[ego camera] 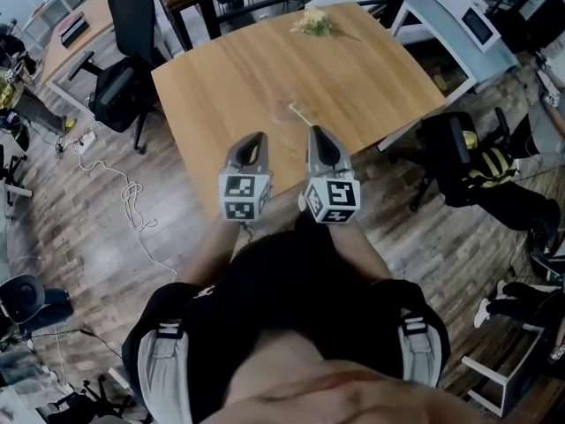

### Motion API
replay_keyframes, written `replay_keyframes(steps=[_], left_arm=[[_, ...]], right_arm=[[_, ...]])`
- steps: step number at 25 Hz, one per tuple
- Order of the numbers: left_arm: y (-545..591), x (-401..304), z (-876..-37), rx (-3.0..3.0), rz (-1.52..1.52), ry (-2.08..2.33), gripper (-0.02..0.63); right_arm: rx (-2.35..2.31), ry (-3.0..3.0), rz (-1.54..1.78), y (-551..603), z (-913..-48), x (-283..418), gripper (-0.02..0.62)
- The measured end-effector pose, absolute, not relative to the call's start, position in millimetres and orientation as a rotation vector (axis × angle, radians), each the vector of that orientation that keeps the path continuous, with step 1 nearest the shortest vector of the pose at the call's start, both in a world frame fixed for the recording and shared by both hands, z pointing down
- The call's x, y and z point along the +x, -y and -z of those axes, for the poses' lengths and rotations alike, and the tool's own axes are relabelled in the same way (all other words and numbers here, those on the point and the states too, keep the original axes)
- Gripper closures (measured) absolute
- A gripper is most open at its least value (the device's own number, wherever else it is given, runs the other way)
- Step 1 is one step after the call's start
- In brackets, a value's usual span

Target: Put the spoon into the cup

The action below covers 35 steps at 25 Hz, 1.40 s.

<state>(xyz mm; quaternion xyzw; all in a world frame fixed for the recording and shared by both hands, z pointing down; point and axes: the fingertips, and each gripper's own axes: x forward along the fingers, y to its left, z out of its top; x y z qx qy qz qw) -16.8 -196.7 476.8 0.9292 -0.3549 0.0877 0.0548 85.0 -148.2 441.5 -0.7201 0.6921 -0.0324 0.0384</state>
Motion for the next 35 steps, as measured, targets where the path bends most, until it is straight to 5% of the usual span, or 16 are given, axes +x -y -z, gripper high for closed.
replay_keyframes(steps=[35], left_arm=[[389.2,131.2,-498.3,2.511,-0.373,1.477,0.594]], right_arm=[[-1.864,-2.622,0.306,373.0,-488.6,247.0,0.589]])
